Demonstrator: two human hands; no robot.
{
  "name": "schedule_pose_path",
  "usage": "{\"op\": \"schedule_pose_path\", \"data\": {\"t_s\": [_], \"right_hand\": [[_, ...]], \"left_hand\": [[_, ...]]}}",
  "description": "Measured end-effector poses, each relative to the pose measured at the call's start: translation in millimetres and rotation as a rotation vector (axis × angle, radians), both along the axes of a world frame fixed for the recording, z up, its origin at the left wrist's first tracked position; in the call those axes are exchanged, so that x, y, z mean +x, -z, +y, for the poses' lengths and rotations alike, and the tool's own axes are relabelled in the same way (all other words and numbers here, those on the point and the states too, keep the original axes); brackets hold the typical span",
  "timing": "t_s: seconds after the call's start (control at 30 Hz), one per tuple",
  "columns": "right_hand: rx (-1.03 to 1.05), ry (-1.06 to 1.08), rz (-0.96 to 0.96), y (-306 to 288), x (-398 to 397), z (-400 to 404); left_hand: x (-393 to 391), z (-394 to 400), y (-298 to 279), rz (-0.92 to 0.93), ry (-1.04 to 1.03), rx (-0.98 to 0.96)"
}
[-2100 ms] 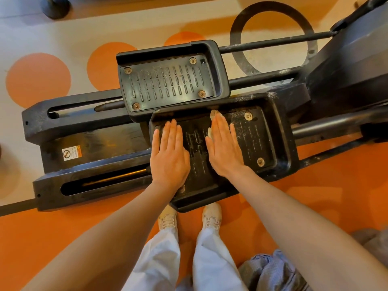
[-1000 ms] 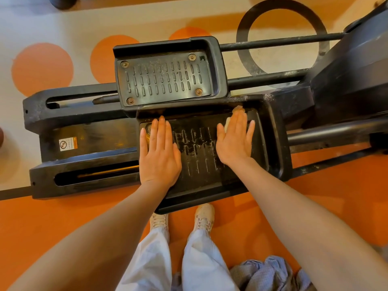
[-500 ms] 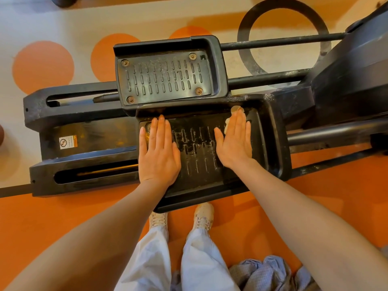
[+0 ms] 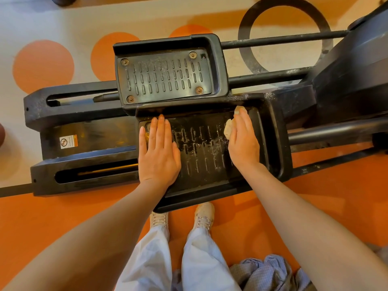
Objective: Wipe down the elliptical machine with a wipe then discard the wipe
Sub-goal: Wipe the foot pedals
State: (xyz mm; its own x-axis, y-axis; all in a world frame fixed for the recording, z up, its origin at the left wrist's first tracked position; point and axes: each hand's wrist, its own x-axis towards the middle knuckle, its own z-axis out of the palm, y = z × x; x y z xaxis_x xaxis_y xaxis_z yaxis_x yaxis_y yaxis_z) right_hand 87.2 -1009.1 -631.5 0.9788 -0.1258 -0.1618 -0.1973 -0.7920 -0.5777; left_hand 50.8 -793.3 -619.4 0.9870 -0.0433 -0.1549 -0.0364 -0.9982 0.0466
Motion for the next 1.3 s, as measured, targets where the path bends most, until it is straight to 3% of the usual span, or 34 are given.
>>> {"op": "schedule_pose_path", "data": {"t_s": [0.2, 0.27, 0.37, 0.57, 0.7, 1.3], "right_hand": [[-0.113, -0.065, 0.080, 11, 2, 16], [-0.212, -0.030, 0.076, 7, 0, 21], [-0.106, 0.063, 0.112, 8, -1, 21], [-0.231, 0.129, 0.186, 14, 9, 15], [-0.453, 0.056, 0.192, 16, 21, 12], [-0.206, 0.218, 0.153, 19, 8, -7]], "left_hand": [[0, 0, -1, -0.002, 0.002, 0.009], [0, 0, -1, 0.003, 0.003, 0.007], [0, 0, -1, -0.002, -0.001, 0.016], [0, -1, 0, -0.015, 0.000, 0.022], [-1, -1, 0, -0.015, -0.003, 0.024], [-2, -1, 2, -0.021, -0.007, -0.007]]}}
